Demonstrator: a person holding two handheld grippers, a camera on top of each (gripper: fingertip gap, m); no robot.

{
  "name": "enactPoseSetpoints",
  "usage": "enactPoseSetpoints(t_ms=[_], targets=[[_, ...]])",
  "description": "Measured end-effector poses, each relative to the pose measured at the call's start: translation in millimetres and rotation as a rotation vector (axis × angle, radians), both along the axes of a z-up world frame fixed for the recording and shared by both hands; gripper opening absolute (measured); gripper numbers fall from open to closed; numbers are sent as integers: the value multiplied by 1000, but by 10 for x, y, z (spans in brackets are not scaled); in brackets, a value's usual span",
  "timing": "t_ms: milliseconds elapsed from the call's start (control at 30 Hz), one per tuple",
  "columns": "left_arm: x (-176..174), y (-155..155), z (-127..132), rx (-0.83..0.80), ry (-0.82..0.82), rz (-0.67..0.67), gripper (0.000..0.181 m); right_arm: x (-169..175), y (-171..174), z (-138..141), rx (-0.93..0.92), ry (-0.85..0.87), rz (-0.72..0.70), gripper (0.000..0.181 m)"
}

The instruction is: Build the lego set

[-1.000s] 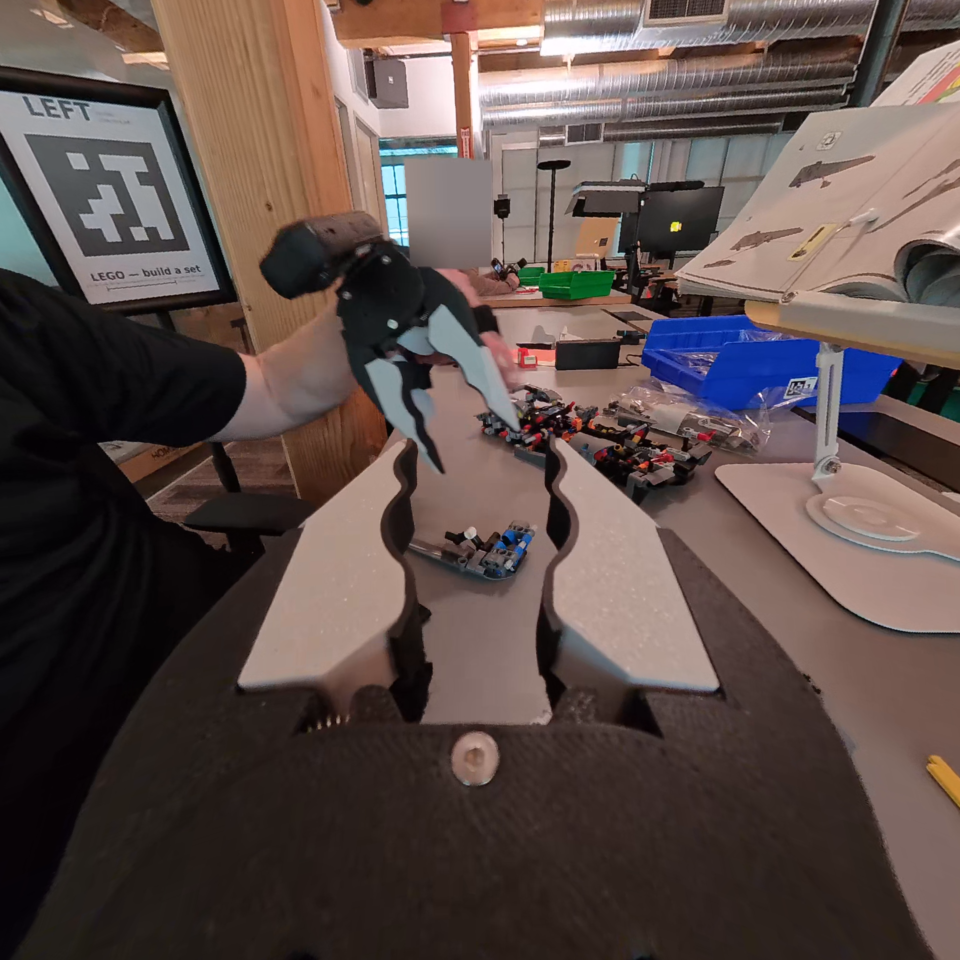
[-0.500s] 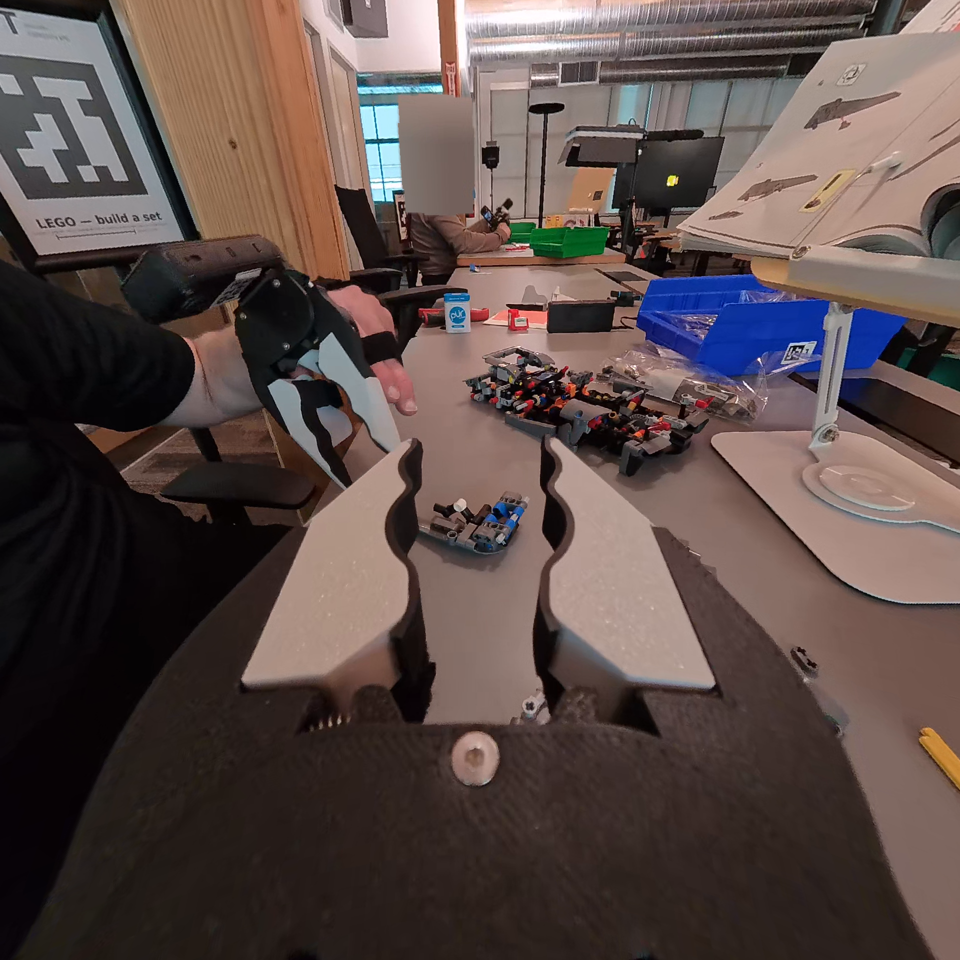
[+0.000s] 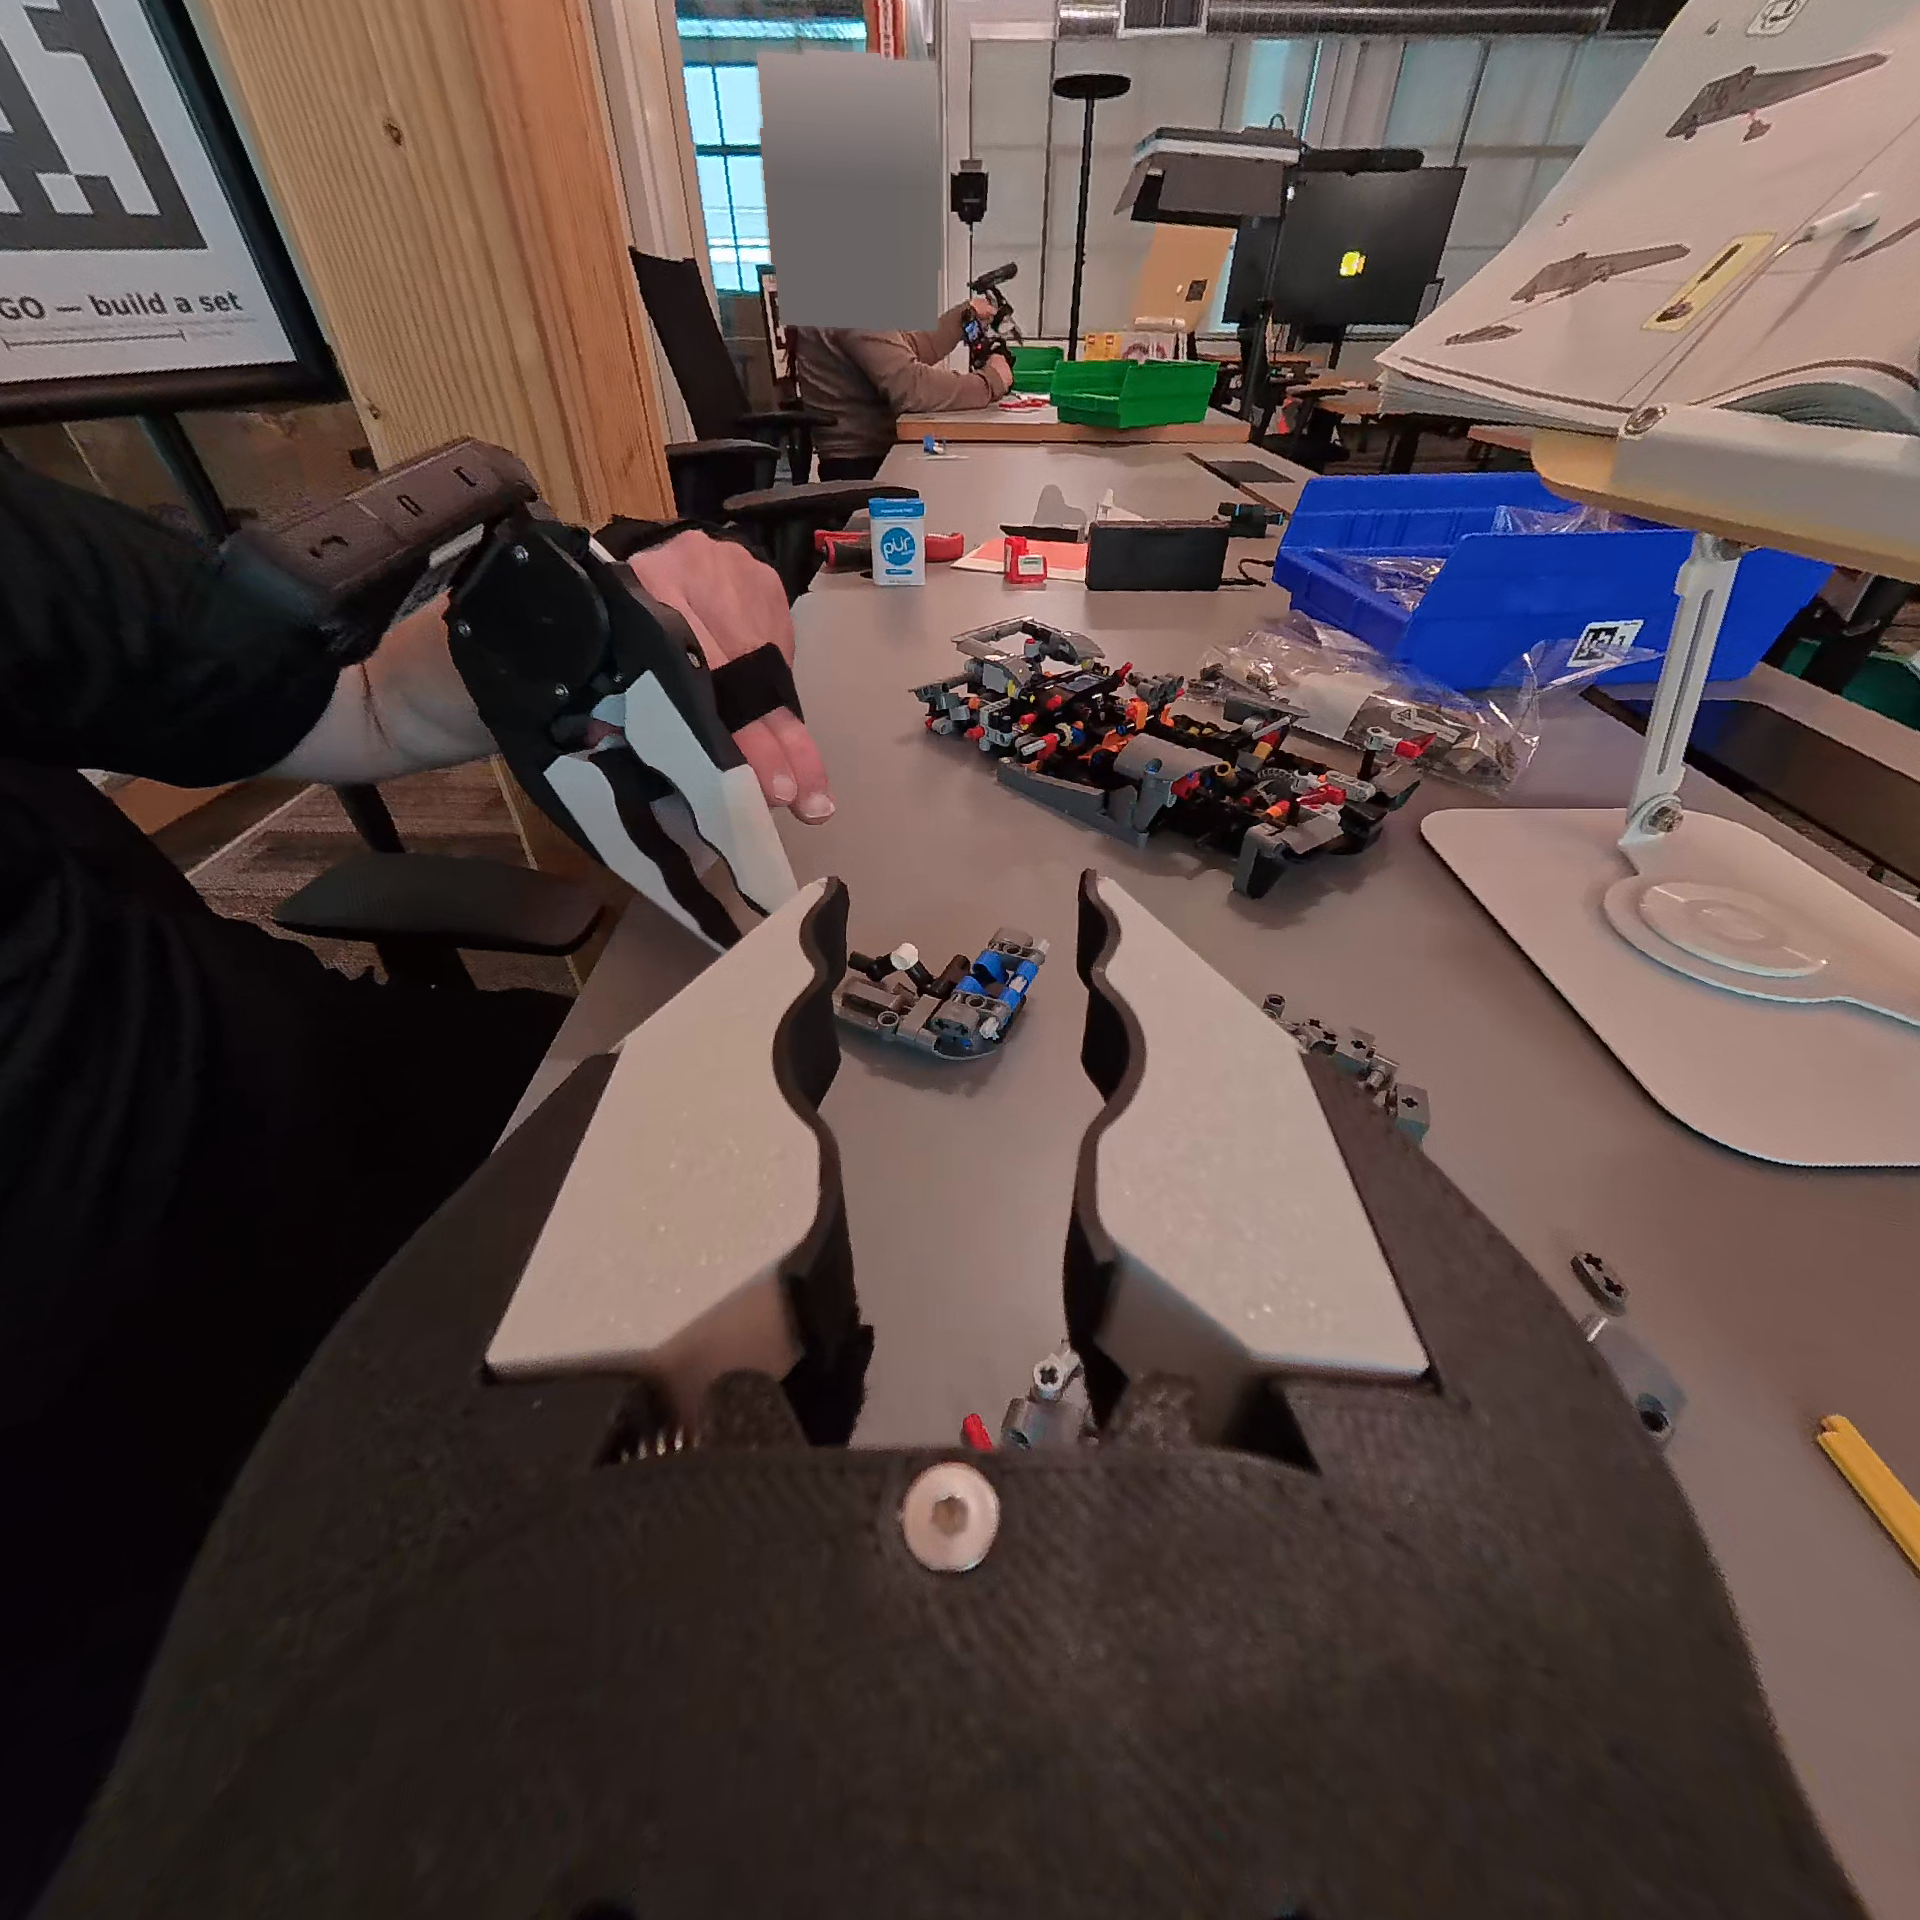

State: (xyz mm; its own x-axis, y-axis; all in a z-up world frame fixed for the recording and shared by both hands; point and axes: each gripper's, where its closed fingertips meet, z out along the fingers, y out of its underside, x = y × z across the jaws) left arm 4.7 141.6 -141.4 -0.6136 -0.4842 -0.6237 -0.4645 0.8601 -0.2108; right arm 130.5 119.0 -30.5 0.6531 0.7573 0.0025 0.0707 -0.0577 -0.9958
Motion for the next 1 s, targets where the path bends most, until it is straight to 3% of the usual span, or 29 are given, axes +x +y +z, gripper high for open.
enactPoseSetpoints(t_ms=[33,200,400,533,767,1000], targets=[[2,67,-1,21,-4,13,21,2,2,-5,-1,-2,-1,42],[-45,299,8,22,-10,77,24,5,10,-17,-3,-11,-7,42],[-47,-49,140,-175,-90,38,32,15,13,-22,-4,-11,-10,42],[0,-127,38,-130,-97,12,25,11,20,-41,-8,-21,-14,42],[-7,166,-110,-53,-51,55,8,26,14,-25,-2,-19,-18,42],[-60,324,109,-83,-124,117,21,31,-4,10,11,-18,-16,42]])
